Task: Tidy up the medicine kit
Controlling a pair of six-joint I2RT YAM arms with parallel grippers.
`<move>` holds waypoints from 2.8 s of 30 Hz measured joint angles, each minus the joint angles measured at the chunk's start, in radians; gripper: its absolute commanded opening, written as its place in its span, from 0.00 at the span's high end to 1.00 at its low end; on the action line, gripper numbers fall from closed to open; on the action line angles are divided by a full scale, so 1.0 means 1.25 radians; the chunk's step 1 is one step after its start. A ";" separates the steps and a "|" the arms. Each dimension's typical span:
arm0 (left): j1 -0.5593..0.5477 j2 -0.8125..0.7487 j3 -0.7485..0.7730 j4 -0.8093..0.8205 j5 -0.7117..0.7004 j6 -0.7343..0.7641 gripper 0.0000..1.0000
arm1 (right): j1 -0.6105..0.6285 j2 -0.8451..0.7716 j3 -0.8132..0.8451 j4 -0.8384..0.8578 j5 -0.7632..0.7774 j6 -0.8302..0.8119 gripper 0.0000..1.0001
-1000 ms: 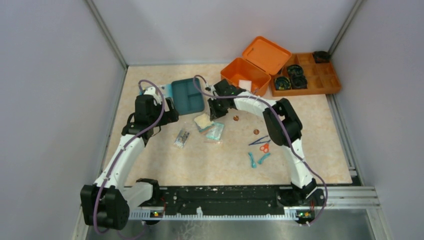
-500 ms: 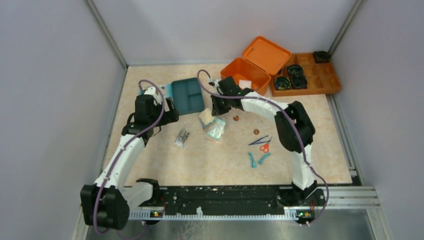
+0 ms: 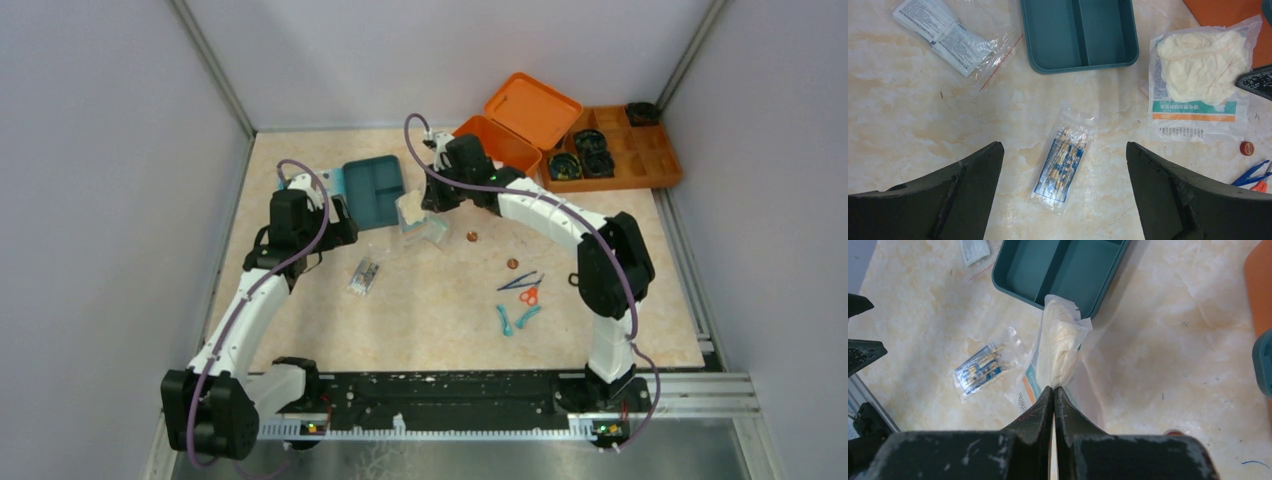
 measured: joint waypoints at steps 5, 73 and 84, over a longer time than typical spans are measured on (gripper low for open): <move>0.002 0.000 0.000 0.000 0.003 0.000 0.01 | -0.006 0.000 0.005 -0.046 -0.031 0.004 1.00; 0.008 0.017 0.000 0.000 0.020 0.000 0.01 | 0.000 -0.023 -0.311 -0.009 -0.020 0.109 0.53; 0.008 0.017 0.000 0.000 0.020 0.000 0.01 | 0.002 0.007 -0.300 0.027 -0.019 0.120 1.00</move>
